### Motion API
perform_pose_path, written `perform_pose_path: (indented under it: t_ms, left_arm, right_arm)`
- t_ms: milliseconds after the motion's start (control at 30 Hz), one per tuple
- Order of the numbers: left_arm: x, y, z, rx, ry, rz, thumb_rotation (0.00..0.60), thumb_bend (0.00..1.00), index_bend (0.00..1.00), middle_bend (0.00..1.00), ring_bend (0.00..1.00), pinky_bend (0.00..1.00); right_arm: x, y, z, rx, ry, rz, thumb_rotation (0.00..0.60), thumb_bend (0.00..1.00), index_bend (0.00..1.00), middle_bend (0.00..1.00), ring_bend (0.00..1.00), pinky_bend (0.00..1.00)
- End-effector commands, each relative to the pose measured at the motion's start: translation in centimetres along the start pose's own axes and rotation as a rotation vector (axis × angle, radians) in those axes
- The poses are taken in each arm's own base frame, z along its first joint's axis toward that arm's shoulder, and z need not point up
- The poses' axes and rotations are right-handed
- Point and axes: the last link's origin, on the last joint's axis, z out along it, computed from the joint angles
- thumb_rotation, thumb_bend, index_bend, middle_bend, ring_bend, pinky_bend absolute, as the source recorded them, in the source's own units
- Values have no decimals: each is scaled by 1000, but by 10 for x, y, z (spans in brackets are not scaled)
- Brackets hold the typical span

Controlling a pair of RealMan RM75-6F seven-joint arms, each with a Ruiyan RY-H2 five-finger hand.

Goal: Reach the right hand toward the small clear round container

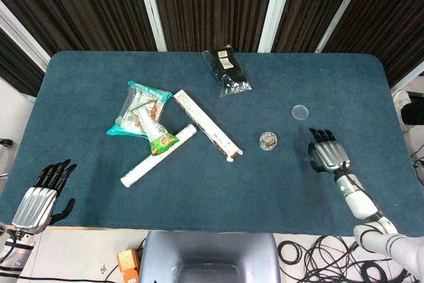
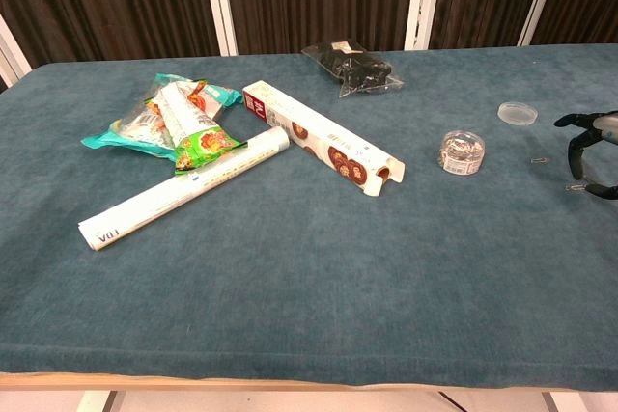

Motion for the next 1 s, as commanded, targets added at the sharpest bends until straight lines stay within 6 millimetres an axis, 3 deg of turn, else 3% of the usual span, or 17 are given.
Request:
perform_pose_path:
  t_ms: [33, 1000]
  left_arm:
    - [0, 0, 0, 0, -1, -1, 600, 419, 0, 0, 0, 79]
    - [1, 1, -2, -4, 1, -11, 600, 427, 0, 0, 0, 79]
  right_arm:
    - [0, 0, 0, 1, 0, -1, 600, 330, 497, 0, 0, 0]
    - [-6, -7, 8, 1, -12, -11, 600, 334, 556, 0, 0, 0]
